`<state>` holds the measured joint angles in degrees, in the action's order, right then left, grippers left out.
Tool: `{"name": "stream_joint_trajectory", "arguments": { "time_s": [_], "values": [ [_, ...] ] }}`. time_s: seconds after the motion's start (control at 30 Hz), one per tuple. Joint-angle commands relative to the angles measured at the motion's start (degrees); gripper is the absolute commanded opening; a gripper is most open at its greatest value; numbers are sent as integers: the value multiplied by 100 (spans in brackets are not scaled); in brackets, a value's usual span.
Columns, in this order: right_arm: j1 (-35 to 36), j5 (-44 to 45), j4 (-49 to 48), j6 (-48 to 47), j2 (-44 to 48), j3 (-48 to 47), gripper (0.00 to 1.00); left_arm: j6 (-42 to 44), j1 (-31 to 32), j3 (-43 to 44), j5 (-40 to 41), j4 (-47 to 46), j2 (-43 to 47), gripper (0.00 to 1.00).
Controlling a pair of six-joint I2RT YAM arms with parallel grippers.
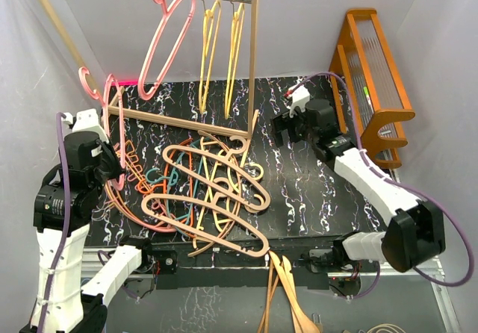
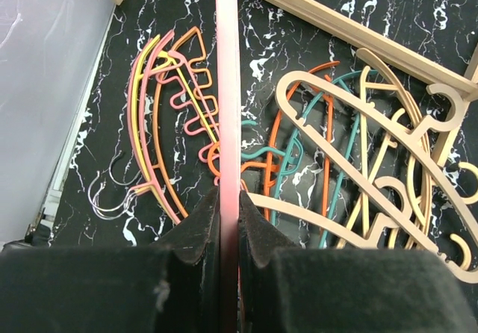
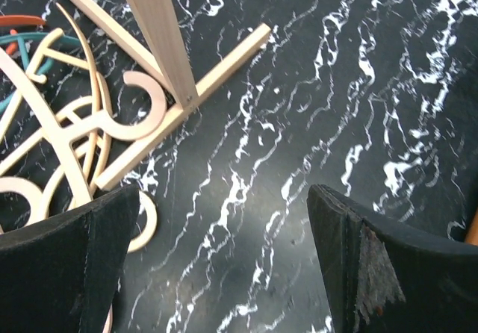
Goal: Organize the hangers
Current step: Move the clothesline to the center of the board.
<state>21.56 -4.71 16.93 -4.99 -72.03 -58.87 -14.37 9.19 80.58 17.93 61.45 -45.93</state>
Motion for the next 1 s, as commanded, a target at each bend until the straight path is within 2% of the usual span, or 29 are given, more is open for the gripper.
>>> {"name": "stream_joint_trajectory", "arguments": {
  "time_s": [0.0,0.2,0.47,0.6,0.77,0.83,0.93,0.97],
  "values": [
    [157,-90,-2227,355,-342,144,100,100,17,-69,230,-89,82,0],
    [186,-391,-3367,719,-1092,137,100,160,19,-248,378,-65,111,0],
    [258,-597,-3732,1052,-1785,-337,95,272,16,-395,565,-111,16,0],
    [563,-205,-3797,1014,-1949,-484,93,315,25,-472,622,-176,-62,0],
    [1002,977,-4125,852,-2359,-645,87,376,24,-601,688,-229,-103,0],
    [1038,1254,-4248,855,-2551,-784,73,397,17,-617,715,-243,-124,0],
    [1043,1811,-4254,951,-2760,-1045,40,425,24,-631,777,-256,-131,0],
    [1042,1928,-4253,956,-2891,-1106,38,434,22,-638,793,-250,-122,0]
  ]
}}
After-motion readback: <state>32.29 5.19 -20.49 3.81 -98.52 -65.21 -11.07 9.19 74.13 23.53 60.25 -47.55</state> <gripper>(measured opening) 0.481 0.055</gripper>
